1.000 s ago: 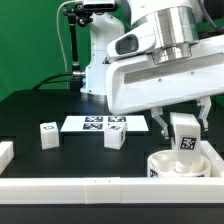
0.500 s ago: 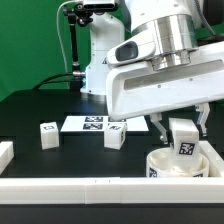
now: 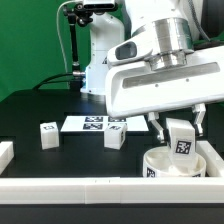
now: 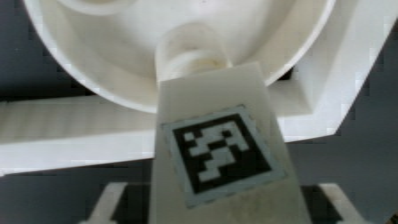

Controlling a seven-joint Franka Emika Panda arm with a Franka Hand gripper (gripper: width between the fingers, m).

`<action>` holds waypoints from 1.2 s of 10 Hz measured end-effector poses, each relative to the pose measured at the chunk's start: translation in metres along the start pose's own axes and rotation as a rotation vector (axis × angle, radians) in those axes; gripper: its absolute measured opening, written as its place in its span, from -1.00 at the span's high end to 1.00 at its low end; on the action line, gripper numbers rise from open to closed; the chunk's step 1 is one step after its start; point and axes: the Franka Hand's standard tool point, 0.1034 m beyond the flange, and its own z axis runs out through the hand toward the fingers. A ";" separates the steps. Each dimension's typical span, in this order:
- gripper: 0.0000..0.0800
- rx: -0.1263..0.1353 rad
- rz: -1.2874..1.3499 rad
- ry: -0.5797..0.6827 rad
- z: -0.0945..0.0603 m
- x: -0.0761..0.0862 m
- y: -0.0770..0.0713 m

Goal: Assemble stool

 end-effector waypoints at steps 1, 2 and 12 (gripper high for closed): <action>0.19 -0.001 -0.001 0.005 0.000 0.000 0.000; -0.03 -0.001 0.000 0.005 0.000 0.000 0.000; -0.62 0.029 0.002 -0.071 -0.019 0.022 -0.007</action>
Offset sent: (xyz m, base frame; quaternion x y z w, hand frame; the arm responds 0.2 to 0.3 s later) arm 0.0000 0.0000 0.0000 0.0000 0.0000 0.0000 1.0000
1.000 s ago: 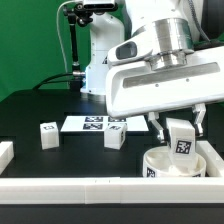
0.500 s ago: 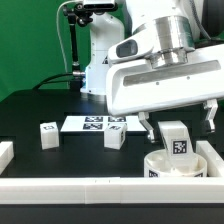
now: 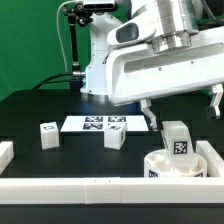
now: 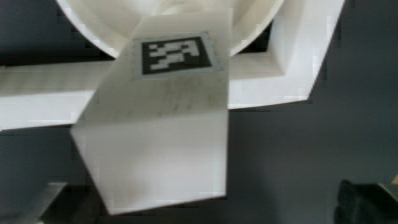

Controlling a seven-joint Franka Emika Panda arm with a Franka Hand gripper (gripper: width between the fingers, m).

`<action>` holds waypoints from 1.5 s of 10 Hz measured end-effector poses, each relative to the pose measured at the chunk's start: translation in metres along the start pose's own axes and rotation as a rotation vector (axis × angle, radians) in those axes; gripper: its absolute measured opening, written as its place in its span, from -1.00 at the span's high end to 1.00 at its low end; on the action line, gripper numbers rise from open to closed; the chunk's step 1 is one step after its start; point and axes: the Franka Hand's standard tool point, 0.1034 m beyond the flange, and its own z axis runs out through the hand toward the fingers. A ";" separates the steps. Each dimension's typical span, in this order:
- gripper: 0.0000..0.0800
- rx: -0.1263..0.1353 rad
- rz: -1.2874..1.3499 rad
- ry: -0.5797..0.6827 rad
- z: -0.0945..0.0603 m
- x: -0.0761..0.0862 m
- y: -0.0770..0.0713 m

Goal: Assemble stool

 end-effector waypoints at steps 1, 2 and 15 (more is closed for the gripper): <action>-0.62 0.000 0.000 -0.001 0.001 -0.001 0.000; -0.62 0.000 0.000 -0.001 0.001 -0.001 0.000; -0.62 0.139 -0.222 -0.476 0.000 -0.001 -0.016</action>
Offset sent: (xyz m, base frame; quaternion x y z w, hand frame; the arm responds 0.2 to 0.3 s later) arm 0.0000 0.0000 0.0000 0.0000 -0.0650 0.0000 0.9979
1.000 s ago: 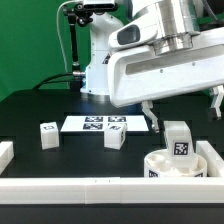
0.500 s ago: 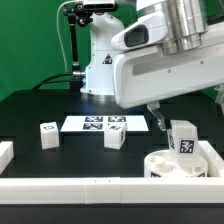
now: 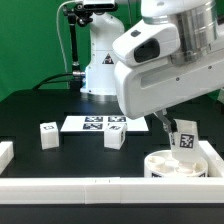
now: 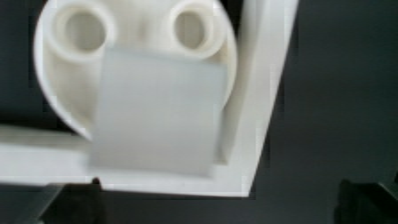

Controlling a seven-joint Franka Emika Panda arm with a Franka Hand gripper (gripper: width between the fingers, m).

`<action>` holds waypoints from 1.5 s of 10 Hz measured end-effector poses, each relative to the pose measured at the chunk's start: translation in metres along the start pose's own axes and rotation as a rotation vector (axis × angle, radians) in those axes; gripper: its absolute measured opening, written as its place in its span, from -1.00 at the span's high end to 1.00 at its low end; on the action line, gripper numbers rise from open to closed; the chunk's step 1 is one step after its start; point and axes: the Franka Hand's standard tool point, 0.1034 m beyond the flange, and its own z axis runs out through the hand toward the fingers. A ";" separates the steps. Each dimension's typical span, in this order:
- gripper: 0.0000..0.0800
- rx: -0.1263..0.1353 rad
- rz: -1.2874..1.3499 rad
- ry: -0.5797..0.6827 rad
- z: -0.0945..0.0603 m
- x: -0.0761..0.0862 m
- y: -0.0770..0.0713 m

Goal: Assemble stool

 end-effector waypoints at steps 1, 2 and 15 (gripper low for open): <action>-0.62 -0.021 -0.030 0.021 -0.003 0.004 -0.002; -0.62 -0.021 -0.067 0.019 -0.002 0.003 -0.002; -0.62 -0.148 -1.034 0.058 0.000 -0.007 0.030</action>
Offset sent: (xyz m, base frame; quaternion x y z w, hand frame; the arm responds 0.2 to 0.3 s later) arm 0.0000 0.0000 0.0000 0.0000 0.0000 -0.1296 0.9916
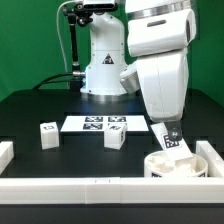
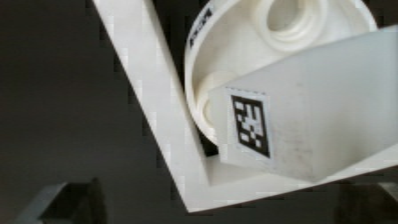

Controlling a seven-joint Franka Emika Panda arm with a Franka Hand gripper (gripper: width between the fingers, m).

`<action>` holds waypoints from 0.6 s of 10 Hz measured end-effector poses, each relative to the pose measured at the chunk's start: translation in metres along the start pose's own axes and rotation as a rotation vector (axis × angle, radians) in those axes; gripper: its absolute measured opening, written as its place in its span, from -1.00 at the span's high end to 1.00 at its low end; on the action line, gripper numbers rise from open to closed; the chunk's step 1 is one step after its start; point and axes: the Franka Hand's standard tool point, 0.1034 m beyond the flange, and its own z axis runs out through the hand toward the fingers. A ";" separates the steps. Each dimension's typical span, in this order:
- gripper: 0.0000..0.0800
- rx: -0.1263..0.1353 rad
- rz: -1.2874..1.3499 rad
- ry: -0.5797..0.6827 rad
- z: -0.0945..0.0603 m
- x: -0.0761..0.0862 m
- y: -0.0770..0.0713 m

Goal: Assemble stool

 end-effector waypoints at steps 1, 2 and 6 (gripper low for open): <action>-0.62 -0.021 -0.018 -0.001 0.000 -0.005 -0.006; -0.62 -0.032 -0.022 -0.002 -0.001 -0.007 -0.014; -0.62 -0.039 -0.030 -0.001 -0.001 -0.004 -0.023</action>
Offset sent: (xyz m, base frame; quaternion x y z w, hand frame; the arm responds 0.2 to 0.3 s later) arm -0.0230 0.0200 0.0105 -0.0146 0.0344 -0.0532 0.9979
